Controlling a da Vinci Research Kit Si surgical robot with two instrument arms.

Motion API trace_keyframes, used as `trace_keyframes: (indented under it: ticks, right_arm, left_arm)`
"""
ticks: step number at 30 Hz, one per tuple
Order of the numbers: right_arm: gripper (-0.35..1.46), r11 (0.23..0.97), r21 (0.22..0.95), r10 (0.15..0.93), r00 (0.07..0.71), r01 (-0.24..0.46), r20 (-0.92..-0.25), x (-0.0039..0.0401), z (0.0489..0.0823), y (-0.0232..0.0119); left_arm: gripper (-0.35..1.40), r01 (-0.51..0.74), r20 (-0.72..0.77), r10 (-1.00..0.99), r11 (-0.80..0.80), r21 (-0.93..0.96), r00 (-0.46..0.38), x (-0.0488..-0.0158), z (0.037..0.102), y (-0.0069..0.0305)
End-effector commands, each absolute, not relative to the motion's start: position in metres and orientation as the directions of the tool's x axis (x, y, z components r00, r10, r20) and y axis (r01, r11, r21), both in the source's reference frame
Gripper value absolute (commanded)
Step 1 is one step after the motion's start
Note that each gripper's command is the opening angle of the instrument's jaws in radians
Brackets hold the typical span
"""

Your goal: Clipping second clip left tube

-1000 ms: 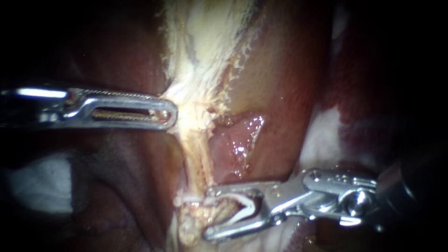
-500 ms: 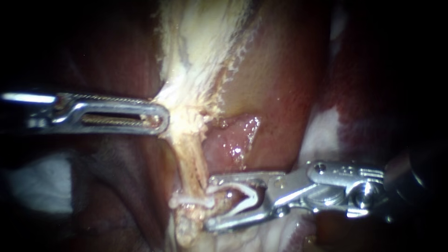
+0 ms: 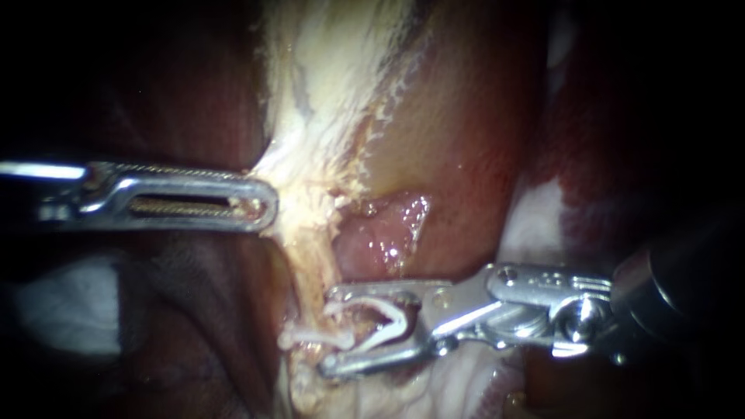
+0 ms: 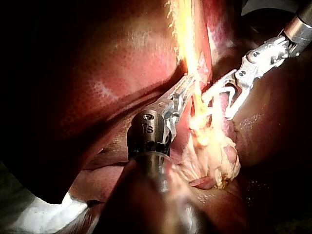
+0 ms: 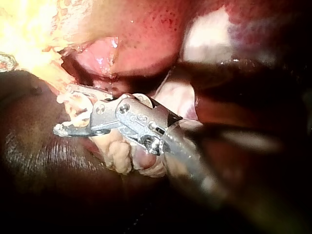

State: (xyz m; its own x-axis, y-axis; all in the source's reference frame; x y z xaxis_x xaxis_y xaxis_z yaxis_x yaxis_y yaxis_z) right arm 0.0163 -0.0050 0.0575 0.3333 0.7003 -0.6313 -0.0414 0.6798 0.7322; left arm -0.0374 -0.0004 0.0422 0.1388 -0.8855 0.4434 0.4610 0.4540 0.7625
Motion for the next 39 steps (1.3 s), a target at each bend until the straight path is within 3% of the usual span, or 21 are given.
trace_keyframes:
  ticks: [1,20,39]
  right_arm:
    - [0.6,0.686,0.727,0.695,0.333,-0.043,-0.637,0.0164,0.0578,-0.005]
    - [0.6,0.756,0.65,0.632,0.348,-0.079,-0.693,0.0184,0.0601,-0.0048]
    - [0.6,0.761,0.647,0.622,0.342,-0.051,-0.705,0.0193,0.0599,-0.0046]
  left_arm:
    - [-0.35,0.461,0.444,-0.885,0.455,0.762,0.139,-0.0375,0.0421,-0.0004]
    - [-0.35,0.462,0.444,-0.885,0.454,0.762,0.139,-0.038,0.0409,-0.0012]
    - [-0.35,0.462,0.444,-0.885,0.454,0.762,0.139,-0.038,0.0407,-0.0013]
